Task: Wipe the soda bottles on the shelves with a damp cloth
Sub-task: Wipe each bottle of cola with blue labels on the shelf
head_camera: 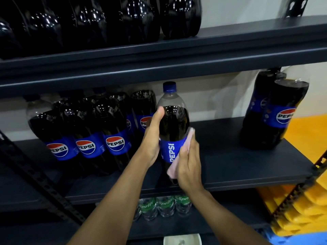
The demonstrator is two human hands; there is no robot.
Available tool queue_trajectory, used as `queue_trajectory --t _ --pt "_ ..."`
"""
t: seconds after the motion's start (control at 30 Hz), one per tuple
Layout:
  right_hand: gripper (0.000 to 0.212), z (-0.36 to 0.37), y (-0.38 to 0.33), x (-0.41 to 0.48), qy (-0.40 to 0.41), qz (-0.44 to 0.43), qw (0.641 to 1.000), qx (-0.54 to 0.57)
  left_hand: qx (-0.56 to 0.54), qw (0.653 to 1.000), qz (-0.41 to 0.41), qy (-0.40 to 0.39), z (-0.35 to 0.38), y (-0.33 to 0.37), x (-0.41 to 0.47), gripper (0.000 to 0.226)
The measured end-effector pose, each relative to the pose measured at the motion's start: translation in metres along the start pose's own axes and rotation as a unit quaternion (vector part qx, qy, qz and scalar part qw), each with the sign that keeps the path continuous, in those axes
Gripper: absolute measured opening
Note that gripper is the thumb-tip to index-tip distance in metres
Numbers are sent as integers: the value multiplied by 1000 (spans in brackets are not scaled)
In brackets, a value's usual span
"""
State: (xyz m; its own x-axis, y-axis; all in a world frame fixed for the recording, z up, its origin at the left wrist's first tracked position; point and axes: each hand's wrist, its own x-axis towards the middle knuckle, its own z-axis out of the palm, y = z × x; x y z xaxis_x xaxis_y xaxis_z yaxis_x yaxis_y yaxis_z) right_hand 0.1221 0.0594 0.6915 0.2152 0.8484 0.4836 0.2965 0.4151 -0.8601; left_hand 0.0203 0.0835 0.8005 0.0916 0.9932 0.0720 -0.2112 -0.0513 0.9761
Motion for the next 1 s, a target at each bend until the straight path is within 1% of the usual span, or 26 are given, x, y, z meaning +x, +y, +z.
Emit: queue_trajectory --t 0.07,0.13,0.2,0.23,0.3,0.4,0.47,0.57,0.63,0.7,0.87,0.93,0.97,1.0 --pt "54 -3 -22 22 30 -17 999 16 3 1000 2 -16 2 1 0 68" --pt "47 -11 -53 47 35 -41 998 14 2 999 -3 -39 4 2 0 64" --pt "29 -22 -83 72 -3 -34 999 13 1 999 -11 -37 3 3 3 63" --pt "23 -26 -94 85 -23 -33 999 1 1 1000 -12 -28 1 4 5 64" --pt "21 -33 -109 106 -54 -27 998 -25 3 1000 -16 -17 -1 7 6 65" --pt "22 -29 -107 115 -73 2 997 3 11 999 -9 -31 0 10 2 62" --pt "27 -18 -97 102 -19 -34 999 9 11 999 -7 -47 2 10 -4 64" --pt "51 1 -71 68 95 -135 985 -39 39 999 -1 -36 4 5 -8 72" --pt "58 10 -47 47 124 -149 979 -56 43 999 2 -25 4 3 -6 71" --pt "61 15 -23 25 113 -113 986 -53 23 1000 1 -13 3 1 -5 72" --pt "63 11 28 -26 37 0 999 -35 3 1000 -5 6 4 -3 -1 83" --pt "65 8 33 -32 12 32 999 -32 -5 1000 -9 9 3 -2 1 93" --pt "65 7 31 -31 4 42 999 -25 -1 1000 -6 6 2 -2 1 93" --pt "65 6 26 -27 -2 48 999 -16 5 1000 -2 2 2 -1 0 88"
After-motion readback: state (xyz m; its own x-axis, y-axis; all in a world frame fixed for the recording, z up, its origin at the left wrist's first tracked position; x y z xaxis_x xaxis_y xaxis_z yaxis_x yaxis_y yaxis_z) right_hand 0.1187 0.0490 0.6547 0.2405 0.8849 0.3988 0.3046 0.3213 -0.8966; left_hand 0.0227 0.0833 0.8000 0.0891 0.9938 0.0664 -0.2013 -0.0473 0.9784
